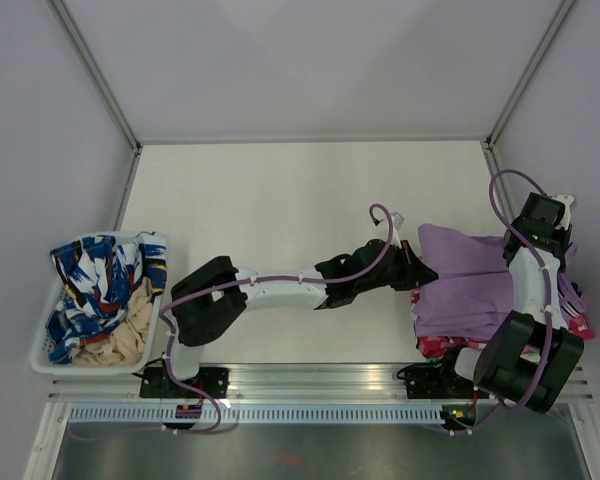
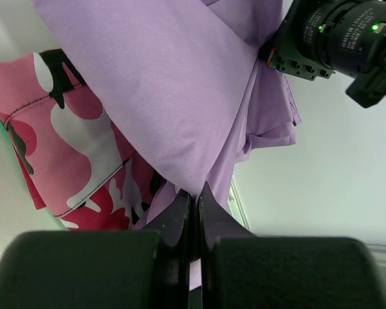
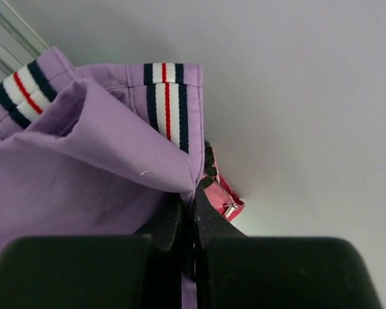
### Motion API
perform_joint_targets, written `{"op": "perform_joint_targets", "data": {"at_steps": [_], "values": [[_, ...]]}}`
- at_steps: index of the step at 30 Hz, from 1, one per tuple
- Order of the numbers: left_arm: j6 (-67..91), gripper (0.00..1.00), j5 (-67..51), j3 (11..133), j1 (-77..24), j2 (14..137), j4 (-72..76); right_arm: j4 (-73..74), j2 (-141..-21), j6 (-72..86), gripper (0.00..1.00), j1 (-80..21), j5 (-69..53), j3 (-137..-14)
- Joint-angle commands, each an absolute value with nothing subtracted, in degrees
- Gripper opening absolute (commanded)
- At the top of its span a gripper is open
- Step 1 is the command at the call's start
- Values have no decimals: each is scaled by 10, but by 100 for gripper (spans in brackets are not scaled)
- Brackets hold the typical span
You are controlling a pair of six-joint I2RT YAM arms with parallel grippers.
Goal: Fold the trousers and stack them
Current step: Neatly place the folded trousers to the corner
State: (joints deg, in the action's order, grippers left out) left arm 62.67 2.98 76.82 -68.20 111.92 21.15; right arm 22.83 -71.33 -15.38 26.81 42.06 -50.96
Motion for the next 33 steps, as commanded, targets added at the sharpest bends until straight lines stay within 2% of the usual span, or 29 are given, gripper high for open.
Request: {"op": "perform_joint_targets", "data": {"at_steps": [1, 2, 4, 5, 6, 7, 10, 13, 14, 15, 16, 17, 19, 22, 26, 28, 31, 33], "values": [[615, 2, 60, 747, -678, 1084, 155, 75, -713, -205, 0, 308, 525, -491], [614, 2, 62, 747, -679, 1086, 154, 67, -712, -205, 2, 308, 536, -487], [610, 2, 48, 750, -679, 1096, 158, 61, -705, -193, 19, 308, 548, -479], [606, 2, 40, 755, -679, 1100, 156, 58, -702, -183, 39, 308, 546, -481], [605, 2, 34, 761, -679, 1106, 150, 61, -702, -183, 39, 308, 540, -486], [602, 2, 29, 774, -679, 1113, 146, 69, -703, -162, 62, 308, 533, -494], [599, 7, 34, 787, -679, 1116, 122, 106, -702, -108, 79, 300, 505, -536], [595, 12, 54, 782, -678, 1108, 115, 112, -708, -112, 83, 273, 490, -577], [594, 17, 56, 782, -676, 1102, 111, 114, -712, -118, 83, 266, 485, -594], [587, 33, 55, 782, -675, 1101, 112, 120, -717, -122, 83, 250, 476, -601], [584, 33, 55, 783, -675, 1098, 111, 120, -719, -120, 83, 244, 472, -606], [579, 57, 55, 783, -672, 1092, 106, 132, -721, -113, 83, 238, 468, -614], [573, 76, 52, 780, -662, 1083, 102, 154, -721, -85, 83, 229, 449, -622], [550, 91, 39, 761, -635, 1046, 104, 162, -701, -57, 83, 222, 404, -621], [513, 94, 7, 676, -584, 969, 145, 158, -667, -19, 83, 191, 304, -605], [489, 95, -12, 644, -548, 914, 181, 141, -644, 9, 83, 178, 207, -601], [409, 96, -17, 628, -498, 859, 136, 79, -614, 47, 88, 141, 53, -586], [339, 96, -19, 642, -473, 839, 101, 57, -606, 62, 93, 98, 4, -590]]}}
